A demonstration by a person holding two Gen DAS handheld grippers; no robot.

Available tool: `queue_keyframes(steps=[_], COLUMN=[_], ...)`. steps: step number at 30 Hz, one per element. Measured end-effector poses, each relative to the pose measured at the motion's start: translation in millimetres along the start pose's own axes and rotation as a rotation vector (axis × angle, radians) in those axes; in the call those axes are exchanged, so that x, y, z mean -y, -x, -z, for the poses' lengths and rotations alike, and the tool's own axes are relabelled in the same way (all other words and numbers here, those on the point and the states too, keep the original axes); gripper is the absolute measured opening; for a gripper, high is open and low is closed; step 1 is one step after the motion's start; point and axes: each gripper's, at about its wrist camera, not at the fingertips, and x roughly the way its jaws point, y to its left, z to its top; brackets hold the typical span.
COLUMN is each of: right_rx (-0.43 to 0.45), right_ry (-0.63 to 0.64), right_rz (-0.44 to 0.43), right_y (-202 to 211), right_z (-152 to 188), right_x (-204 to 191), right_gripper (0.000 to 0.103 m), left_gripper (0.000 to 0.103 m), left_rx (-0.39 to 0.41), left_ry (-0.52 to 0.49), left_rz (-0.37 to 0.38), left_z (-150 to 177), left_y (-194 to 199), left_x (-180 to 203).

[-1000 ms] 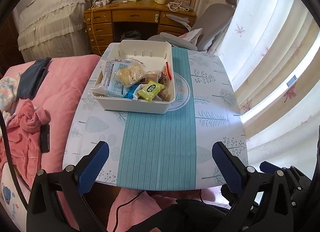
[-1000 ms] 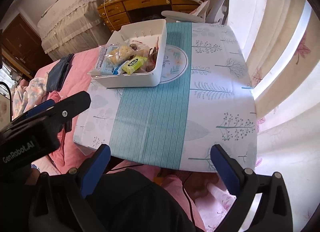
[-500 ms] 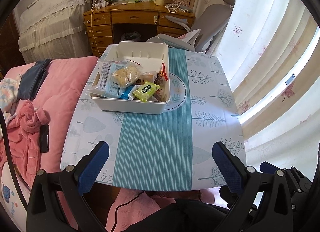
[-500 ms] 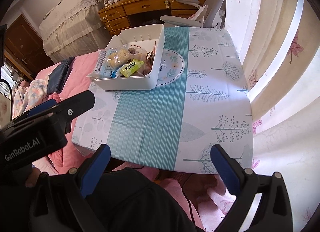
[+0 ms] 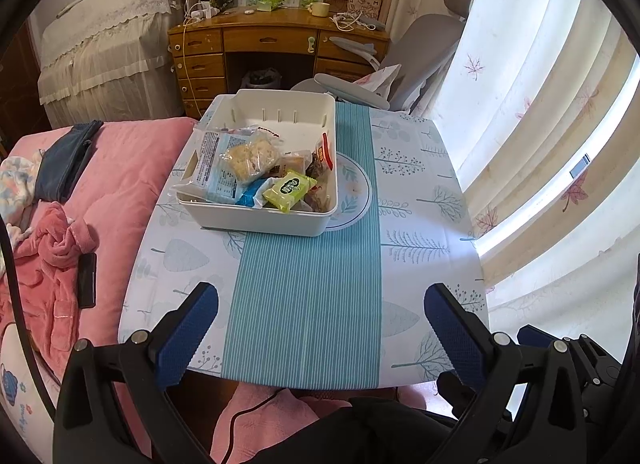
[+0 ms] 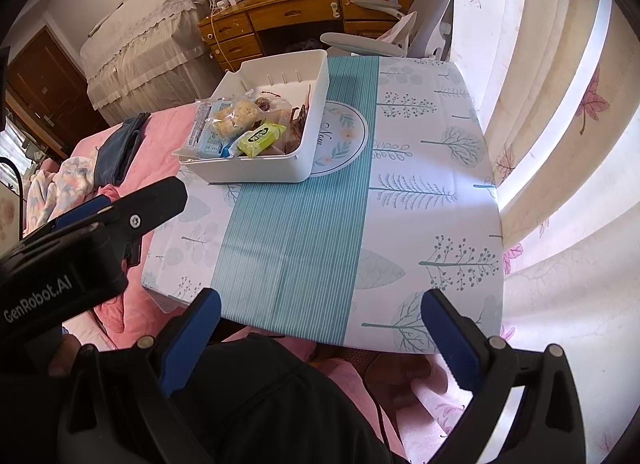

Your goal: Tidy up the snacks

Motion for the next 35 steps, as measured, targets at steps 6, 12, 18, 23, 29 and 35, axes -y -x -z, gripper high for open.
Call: queue_keyframes(steps=[6,12,18,23,29,35], right_rx=[-0.002,-0.003,-0.012,-0.022,-0.028,-0.035], right_ry=[0.002,0.002,0.001,-0.004,-0.016,-0.028], right_rz=[0.002,0.002,-0.001,-0.005,-0.009,-0.015], right_y=[-1,0,-3,-8,-13,-17], right_z=[-1,-3,-7,-13,-16,-22], right_x=[0,1,5,11,18,28], right_gripper=[0.101,0.101,0.101,0.101,0.101,0.101], left_gripper=[0.102,0.102,0.102,0.102,0.102,0.102], left_rx=[0.005,0.002,-0.008,-0.012,-0.020,-0.019], left_ry=[0.000,0.000,0.000,-0.002,-0.014,-0.024], left_rz=[0.000,0.000,-0.001,0.001,-0.001,-0.003], left_z=[-5,-9,-11,-11,-15,-23], left_y=[-2,-4,-8,-10,-16,-23], left_x=[2,4,6,9,14,21])
